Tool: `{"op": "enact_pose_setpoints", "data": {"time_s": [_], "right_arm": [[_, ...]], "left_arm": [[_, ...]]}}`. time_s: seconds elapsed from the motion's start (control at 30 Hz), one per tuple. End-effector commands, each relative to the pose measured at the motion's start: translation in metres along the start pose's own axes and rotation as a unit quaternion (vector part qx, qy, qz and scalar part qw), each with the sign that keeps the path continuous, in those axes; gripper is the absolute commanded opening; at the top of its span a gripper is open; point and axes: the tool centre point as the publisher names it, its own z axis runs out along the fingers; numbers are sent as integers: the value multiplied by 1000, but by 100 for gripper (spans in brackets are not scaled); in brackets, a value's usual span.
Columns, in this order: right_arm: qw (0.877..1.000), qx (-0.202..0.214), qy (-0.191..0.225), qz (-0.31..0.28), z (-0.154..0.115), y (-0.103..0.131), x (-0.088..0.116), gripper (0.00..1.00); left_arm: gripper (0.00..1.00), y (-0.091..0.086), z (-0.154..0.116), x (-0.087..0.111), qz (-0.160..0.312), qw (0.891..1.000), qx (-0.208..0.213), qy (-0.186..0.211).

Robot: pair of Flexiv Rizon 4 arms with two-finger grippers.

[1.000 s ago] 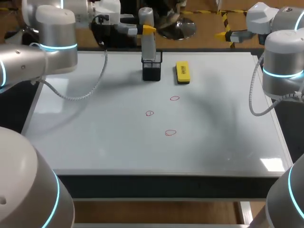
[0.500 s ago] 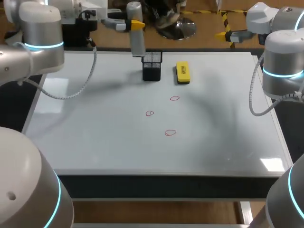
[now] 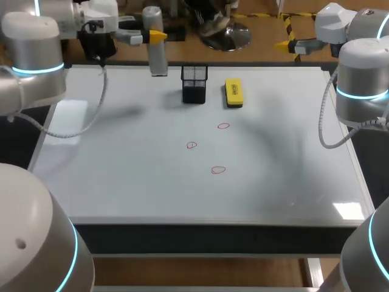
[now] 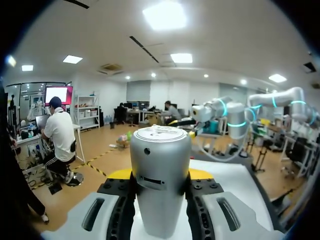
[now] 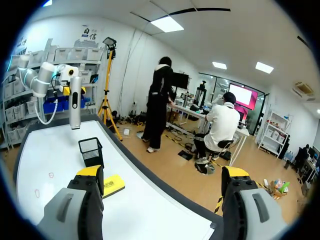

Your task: Pick up the inspection probe, press it on each red-marked spot on the whiteboard one by one, put down the probe, pick up the eraser, and wipe off all the red marks.

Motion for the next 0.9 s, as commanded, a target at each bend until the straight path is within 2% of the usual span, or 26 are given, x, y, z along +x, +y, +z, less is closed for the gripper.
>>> {"op": "enact_pose_setpoints", "data": {"time_s": [0.03, 0.27, 0.43, 0.9], "right_arm": [[1000, 1, 1, 0, 0, 0, 0, 100], [1000, 1, 1, 0, 0, 0, 0, 100], [1000, 1, 1, 0, 0, 0, 0, 100], [1000, 1, 1, 0, 0, 0, 0, 100]], "left_arm": [[0, 5, -17, 6, 2, 1000, 2, -19], [0, 21, -38, -2, 2, 999, -2, -37], [0, 34, -50, -9, 5, 999, 4, -36], [0, 57, -65, -28, 0, 999, -13, -52]]}}
